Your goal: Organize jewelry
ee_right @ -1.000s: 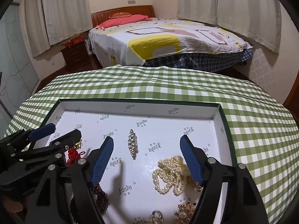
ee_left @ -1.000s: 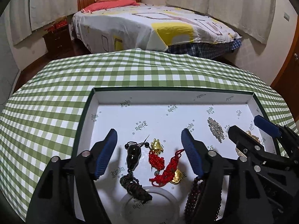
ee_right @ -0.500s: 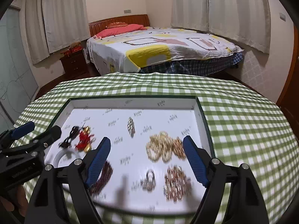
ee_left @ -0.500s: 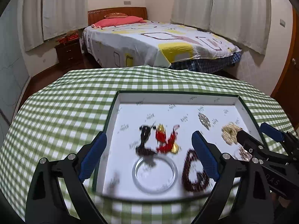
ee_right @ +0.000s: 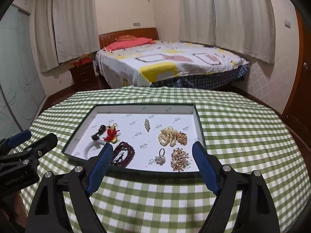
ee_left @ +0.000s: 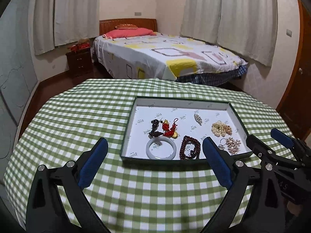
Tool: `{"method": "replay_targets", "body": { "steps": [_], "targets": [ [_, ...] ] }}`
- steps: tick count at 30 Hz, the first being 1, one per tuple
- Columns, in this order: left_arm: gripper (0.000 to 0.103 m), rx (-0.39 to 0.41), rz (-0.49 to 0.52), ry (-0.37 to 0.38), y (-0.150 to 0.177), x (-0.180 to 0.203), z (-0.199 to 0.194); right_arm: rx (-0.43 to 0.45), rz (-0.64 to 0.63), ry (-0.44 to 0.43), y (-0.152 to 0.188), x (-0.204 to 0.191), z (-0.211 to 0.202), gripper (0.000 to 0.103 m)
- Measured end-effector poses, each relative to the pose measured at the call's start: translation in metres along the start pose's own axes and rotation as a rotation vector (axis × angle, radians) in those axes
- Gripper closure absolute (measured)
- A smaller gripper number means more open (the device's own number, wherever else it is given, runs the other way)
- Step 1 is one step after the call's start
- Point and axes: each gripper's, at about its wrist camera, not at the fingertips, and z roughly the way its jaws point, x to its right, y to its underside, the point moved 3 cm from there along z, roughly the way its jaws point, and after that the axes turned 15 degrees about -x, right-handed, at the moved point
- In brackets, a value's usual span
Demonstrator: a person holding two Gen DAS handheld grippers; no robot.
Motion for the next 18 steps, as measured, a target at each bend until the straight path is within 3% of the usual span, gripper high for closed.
{"method": "replay_targets", "body": {
  "steps": [8,18],
  "targets": [
    [0.004,0.055,-0.012,-0.039,0.022,-0.006,-0.059,0.052,-0.023,-0.014,0.017,-0.01,-0.047,0.021],
    [0.004,0.139,-0.034,-0.03,0.043,-0.016,-0.122,0.128,-0.054,-0.013,0.029,-0.022,-0.1,0.02]
  ]
}}
